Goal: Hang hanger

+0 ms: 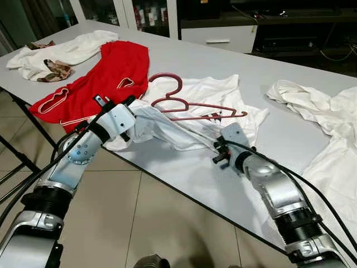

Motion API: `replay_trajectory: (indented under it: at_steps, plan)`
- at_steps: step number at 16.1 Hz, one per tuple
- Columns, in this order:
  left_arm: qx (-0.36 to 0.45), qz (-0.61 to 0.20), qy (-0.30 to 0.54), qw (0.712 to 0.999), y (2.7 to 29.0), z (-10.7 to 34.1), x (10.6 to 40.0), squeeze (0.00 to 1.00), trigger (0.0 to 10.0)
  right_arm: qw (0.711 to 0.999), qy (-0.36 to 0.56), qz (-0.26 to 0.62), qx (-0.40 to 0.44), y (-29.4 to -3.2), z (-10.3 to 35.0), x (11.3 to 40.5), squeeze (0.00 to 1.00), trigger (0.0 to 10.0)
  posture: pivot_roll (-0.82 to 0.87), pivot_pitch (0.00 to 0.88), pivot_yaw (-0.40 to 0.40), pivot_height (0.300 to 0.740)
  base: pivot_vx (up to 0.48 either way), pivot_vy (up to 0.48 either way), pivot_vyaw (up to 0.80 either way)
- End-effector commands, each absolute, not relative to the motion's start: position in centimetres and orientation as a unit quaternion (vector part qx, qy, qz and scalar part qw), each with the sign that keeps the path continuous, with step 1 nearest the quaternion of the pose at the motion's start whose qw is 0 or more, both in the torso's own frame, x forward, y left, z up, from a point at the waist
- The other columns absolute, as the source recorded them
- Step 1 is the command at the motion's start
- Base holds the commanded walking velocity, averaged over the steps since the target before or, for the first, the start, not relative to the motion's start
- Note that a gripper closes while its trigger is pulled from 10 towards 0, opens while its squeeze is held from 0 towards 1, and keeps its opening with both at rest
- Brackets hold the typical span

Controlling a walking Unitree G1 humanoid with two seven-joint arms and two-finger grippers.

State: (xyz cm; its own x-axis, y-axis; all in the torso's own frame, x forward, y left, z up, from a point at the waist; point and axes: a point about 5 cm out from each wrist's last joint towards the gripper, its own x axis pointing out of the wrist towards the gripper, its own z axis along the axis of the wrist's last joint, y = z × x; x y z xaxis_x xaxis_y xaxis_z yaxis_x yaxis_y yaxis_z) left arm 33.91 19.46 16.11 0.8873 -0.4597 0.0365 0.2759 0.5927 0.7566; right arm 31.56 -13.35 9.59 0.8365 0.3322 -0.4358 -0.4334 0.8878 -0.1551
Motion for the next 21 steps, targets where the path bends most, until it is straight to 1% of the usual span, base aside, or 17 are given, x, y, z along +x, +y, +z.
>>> replay_trajectory:
  at_steps: [1, 2, 4, 5, 6, 8, 11, 12, 13, 14, 15, 16, 17, 18, 21]
  plan:
    - [0.404, -0.206, -0.121, 0.883, 19.5, 16.5, 33.9, 0.0, 0.0, 0.96, 0.195, 0.186, -0.075, -14.2, 10.5, 31.7, 0.0, 0.0, -0.06, 0.0, 0.113, 0.736, 0.0, 0.0, 0.0]
    - [0.404, -0.203, -0.121, 0.884, 19.7, 16.5, 33.9, 0.0, 0.0, 0.965, 0.19, 0.177, -0.034, -14.8, 11.2, 31.8, 0.0, 0.0, -0.06, 0.0, 0.113, 0.736, 0.0, 0.0, 0.0]
    - [0.398, -0.198, -0.124, 0.887, 20.0, 16.6, 33.8, 0.0, 0.0, 0.967, 0.189, 0.17, 0.004, -15.9, 11.9, 32.0, 0.0, 0.0, -0.06, 0.0, 0.115, 0.736, 0.0, 0.0, 0.0]
    - [0.382, -0.201, -0.134, 0.892, 20.1, 17.0, 33.8, 0.0, 0.0, 0.963, 0.199, 0.178, 0.025, -16.3, 11.9, 31.9, 0.0, 0.0, -0.06, 0.0, 0.115, 0.736, 0.0, 0.0, 0.0]
    - [0.373, -0.211, -0.145, 0.892, 20.5, 17.7, 33.7, 0.0, 0.0, 0.958, 0.215, 0.188, 0.038, -16.5, 11.5, 31.6, 0.0, 0.0, -0.07, 0.0, 0.114, 0.736, 0.0, 0.0, 0.0]
    - [0.376, -0.216, -0.149, 0.889, 21.3, 18.5, 33.6, 0.0, 0.0, 0.954, 0.223, 0.192, 0.052, -16.3, 11.3, 31.4, 0.0, 1.1, -0.07, 0.0, 0.112, 0.736, 0.0, 0.0, 0.0]
    - [0.383, -0.226, -0.138, 0.885, 22.6, 19.0, 33.6, 0.0, 0.0, 0.955, 0.22, 0.188, 0.061, -16.1, 11.5, 31.6, 0.0, 1.3, -0.07, 0.0, 0.112, 0.736, 0.0, 0.0, 0.0]
    - [0.385, -0.243, -0.124, 0.881, 23.0, 18.9, 33.4, 0.0, 0.0, 0.958, 0.215, 0.177, 0.064, -16.3, 11.8, 31.9, 0.0, 4.0, -0.06, 0.0, 0.11, 0.736, 0.0, 0.0, 0.0]
    - [0.39, -0.253, -0.115, 0.878, 23.3, 18.7, 33.3, 0.0, 0.0, 0.962, 0.207, 0.167, 0.063, -16.7, 12.2, 32.2, 0.0, 4.4, -0.06, 0.0, 0.11, 0.736, 0.0, 0.0, 0.0]
    - [0.391, -0.259, -0.112, 0.876, 23.4, 18.7, 33.2, 0.0, 0.0, 0.963, 0.204, 0.164, 0.065, -16.8, 12.4, 32.4, 0.0, 5.7, -0.06, 0.0, 0.11, 0.736, 0.0, 0.0, 0.0]
    - [0.378, -0.294, -0.128, 0.868, 23.3, 18.9, 32.7, 0.0, 0.0, 0.966, 0.191, 0.16, 0.064, -17.0, 13.0, 32.7, 0.0, 9.4, -0.06, 0.0, 0.11, 0.736, 0.0, 0.0, 0.0]
    - [0.368, -0.314, -0.13, 0.866, 23.2, 18.9, 32.5, 0.0, 0.0, 0.969, 0.178, 0.16, 0.059, -17.0, 13.5, 32.8, 0.0, 10.0, -0.06, 0.0, 0.11, 0.736, 0.0, 0.0, 0.0]
    - [0.373, -0.323, -0.119, 0.862, 23.3, 18.8, 32.5, 0.0, 0.0, 0.971, 0.17, 0.16, 0.058, -16.9, 13.8, 32.9, 0.0, 10.0, -0.06, 0.0, 0.11, 0.736, 0.0, 0.0, 0.0]
    - [0.389, -0.34, -0.101, 0.85, 23.3, 18.5, 32.4, 0.0, 0.0, 0.973, 0.157, 0.161, 0.061, -16.7, 14.3, 33.1, 0.0, 10.0, -0.06, 0.0, 0.111, 0.736, 0.0, 0.0, 0.0]
    - [0.4, -0.345, -0.088, 0.844, 23.4, 18.3, 32.6, 0.0, 0.0, 0.973, 0.142, 0.17, 0.059, -16.3, 15.1, 33.1, 0.0, 10.0, -0.06, 0.0, 0.11, 0.736, 0.0, 0.0, 0.0]
